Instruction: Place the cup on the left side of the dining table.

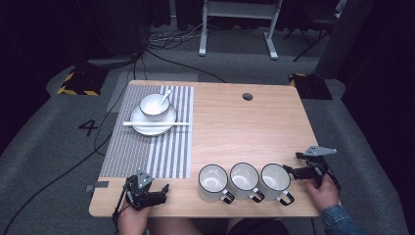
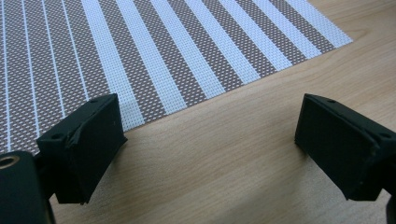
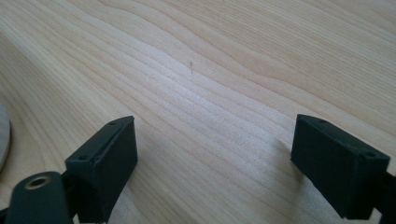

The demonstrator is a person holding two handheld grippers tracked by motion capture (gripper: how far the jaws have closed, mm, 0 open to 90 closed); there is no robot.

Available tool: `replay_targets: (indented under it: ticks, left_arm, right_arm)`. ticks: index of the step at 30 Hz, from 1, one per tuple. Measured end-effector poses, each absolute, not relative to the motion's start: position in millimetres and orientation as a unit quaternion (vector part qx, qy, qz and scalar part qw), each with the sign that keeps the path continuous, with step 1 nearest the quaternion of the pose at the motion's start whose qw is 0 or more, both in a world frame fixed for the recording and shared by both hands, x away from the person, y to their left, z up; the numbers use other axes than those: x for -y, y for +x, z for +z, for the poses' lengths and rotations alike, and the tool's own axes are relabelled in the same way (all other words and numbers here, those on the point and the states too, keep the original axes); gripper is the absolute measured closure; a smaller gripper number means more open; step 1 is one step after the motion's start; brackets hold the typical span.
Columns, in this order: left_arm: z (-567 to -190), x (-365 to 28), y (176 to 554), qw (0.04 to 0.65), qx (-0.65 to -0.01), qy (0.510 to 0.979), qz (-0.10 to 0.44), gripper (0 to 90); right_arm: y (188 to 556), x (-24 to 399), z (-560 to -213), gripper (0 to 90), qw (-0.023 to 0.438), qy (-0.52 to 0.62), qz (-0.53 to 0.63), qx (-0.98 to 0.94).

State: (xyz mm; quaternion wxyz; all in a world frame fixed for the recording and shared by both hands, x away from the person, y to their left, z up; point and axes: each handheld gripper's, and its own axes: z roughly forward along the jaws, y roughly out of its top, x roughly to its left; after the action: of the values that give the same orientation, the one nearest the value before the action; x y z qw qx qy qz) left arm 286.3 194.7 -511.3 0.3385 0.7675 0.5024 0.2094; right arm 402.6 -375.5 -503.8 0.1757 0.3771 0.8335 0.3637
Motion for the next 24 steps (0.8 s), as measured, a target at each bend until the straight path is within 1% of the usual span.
replay_targets:
  ticks: [16, 19, 24]
  left_arm:
    - [-510, -194, 289, 0.338, -0.500, 0.771, 0.201, 8.5]
    - [-507, -192, 289, 0.349, -0.492, 0.775, 0.190, 10.2]
    - [-494, -186, 284, 0.387, -0.484, 0.760, 0.196, 10.3]
  right_arm:
    - [403, 375, -504, 14.4, 0.176, 0.377, 0.364, -0.833]
    - [403, 376, -504, 14.4, 0.176, 0.377, 0.363, -0.834]
    - [403, 376, -504, 14.5, 0.176, 0.377, 0.364, -0.834]
